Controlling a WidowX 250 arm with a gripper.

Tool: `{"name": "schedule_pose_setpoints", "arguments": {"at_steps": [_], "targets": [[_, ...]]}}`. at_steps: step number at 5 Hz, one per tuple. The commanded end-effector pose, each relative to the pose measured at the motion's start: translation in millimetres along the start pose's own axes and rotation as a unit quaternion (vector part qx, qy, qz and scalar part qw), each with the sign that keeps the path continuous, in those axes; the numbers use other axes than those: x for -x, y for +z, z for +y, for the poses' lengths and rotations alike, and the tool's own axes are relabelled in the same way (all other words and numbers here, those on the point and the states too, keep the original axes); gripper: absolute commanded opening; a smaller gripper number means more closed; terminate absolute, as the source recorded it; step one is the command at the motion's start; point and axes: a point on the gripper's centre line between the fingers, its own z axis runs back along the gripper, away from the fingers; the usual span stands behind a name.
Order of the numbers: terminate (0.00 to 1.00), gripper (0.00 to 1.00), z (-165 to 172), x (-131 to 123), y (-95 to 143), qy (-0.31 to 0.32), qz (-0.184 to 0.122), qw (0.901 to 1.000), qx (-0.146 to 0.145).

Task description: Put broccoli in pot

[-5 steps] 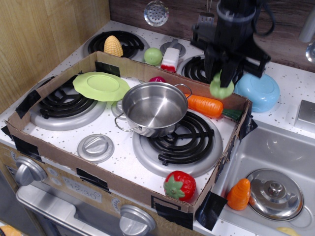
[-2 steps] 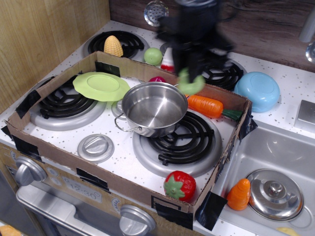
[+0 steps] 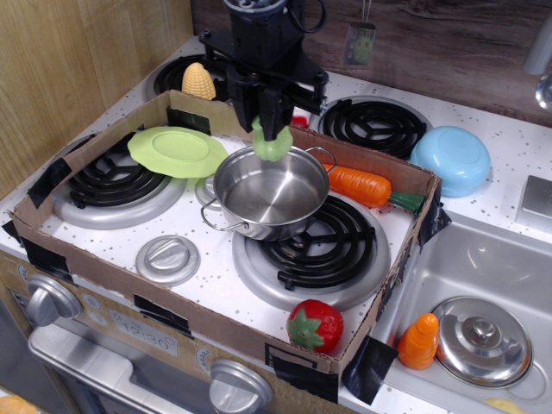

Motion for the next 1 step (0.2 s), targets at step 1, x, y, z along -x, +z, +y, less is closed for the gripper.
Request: {"name": "schedule_pose_setpoints", "arguments": {"at_steps": [1], "targets": [[1.00, 1.00, -0.7, -8.7, 11.8, -0.010, -0.020, 0.9997, 0.003]]}}
